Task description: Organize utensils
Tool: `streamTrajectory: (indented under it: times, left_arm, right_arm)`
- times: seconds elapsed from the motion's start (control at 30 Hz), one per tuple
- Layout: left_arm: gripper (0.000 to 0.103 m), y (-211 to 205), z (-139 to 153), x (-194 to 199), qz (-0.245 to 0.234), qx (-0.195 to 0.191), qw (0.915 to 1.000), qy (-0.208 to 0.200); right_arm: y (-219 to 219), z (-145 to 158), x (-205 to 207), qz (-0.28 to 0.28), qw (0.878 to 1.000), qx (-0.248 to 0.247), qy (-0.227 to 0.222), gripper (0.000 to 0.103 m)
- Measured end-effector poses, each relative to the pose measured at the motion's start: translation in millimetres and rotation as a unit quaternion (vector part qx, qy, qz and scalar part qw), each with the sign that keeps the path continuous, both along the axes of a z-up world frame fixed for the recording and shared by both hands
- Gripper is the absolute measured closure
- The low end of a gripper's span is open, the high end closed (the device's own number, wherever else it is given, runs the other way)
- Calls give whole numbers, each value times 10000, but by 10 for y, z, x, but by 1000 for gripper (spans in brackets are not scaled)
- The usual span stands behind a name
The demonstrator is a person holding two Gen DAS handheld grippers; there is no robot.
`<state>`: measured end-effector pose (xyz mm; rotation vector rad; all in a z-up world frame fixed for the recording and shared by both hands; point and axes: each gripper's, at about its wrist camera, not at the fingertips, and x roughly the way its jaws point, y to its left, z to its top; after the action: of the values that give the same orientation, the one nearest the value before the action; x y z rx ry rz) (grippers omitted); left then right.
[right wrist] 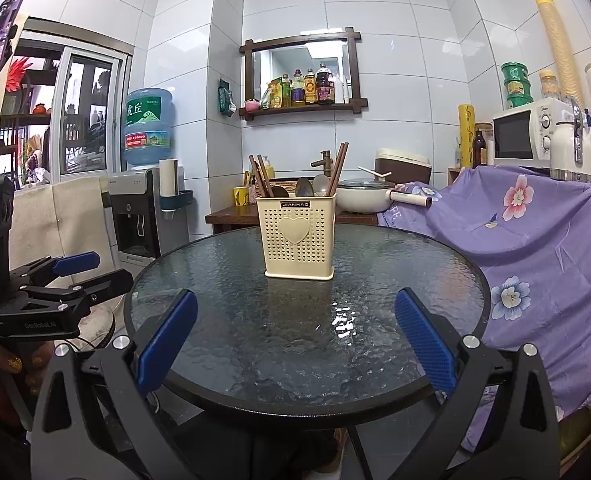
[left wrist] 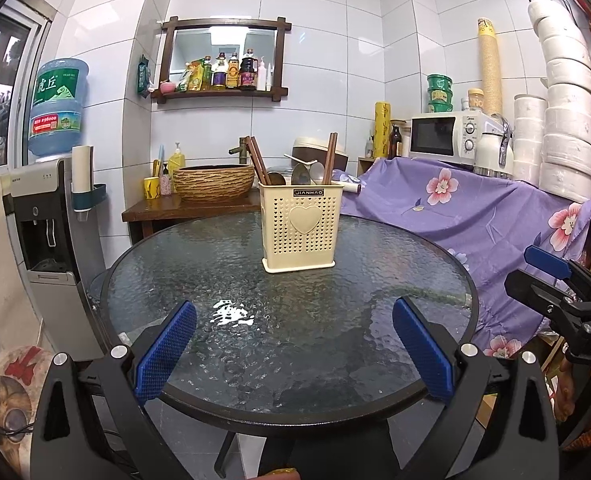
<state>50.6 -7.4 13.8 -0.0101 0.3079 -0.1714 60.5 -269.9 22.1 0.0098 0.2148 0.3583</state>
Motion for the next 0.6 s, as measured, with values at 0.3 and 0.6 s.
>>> streamTrajectory:
  times: [0.3,0.6]
  left_arm:
    - [6,23,-20,19,38,-52,9999,87]
    - [6,17,-36,25,10,-29,9999,140]
  right_arm:
    - [28,-24,-3,25,10000,-4,41,6]
    - [39,-29,1,19,10000,-11,47,6]
